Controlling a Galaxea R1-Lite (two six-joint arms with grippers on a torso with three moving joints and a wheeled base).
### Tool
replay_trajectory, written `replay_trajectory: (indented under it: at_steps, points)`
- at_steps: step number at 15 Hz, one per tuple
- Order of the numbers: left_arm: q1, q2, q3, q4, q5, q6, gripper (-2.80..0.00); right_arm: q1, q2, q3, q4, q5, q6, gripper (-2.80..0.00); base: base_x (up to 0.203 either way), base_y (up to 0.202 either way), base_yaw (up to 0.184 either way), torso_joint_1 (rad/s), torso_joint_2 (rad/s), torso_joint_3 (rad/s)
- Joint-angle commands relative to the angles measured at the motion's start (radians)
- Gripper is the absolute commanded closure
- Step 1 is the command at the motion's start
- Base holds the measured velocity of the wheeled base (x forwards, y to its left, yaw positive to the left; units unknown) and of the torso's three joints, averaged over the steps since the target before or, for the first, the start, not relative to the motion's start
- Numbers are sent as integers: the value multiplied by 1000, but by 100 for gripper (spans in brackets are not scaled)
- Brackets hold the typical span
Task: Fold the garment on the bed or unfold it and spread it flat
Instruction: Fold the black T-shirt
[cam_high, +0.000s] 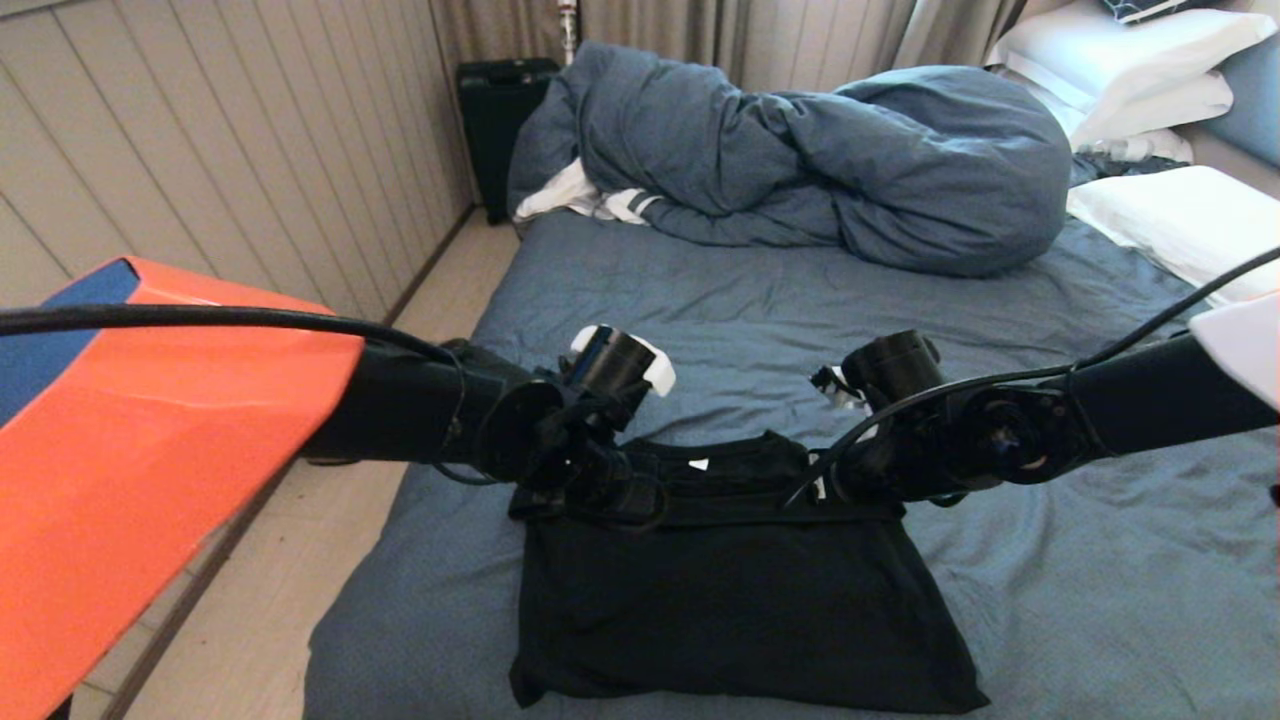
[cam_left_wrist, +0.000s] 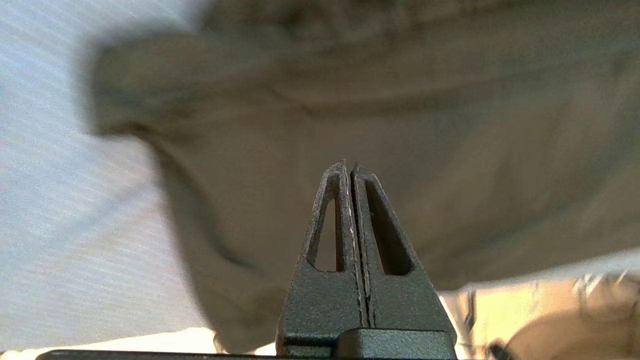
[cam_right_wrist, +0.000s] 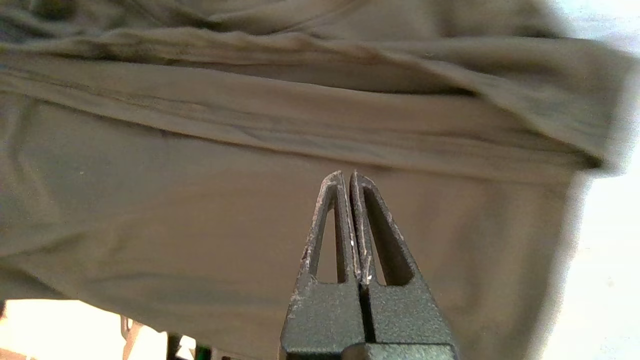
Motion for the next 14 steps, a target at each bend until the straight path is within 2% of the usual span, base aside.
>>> replay_trajectory:
  at_steps: [1, 4, 9, 12, 14]
  points:
    - [-46, 46, 25, -2, 3, -5, 0, 15, 73, -18, 1, 0, 3, 0, 0, 0, 0, 0, 0, 0]
    - [-83, 87, 42, -8, 6, -17, 0, 18, 111, -21, -2, -1, 2, 0, 0, 0, 0, 0, 0, 0]
    - [-84, 150, 9, -11, 9, -17, 0, 16, 166, -53, -5, -2, 5, 0, 0, 0, 0, 0, 0, 0]
    - [-84, 209, -33, -11, 15, -21, 0, 11, 152, -56, -6, 0, 8, 0, 0, 0, 0, 0, 0, 0]
    - [-78, 257, -126, -8, 18, -28, 0, 6, 126, -45, -4, 0, 8, 0, 0, 0, 0, 0, 0, 0]
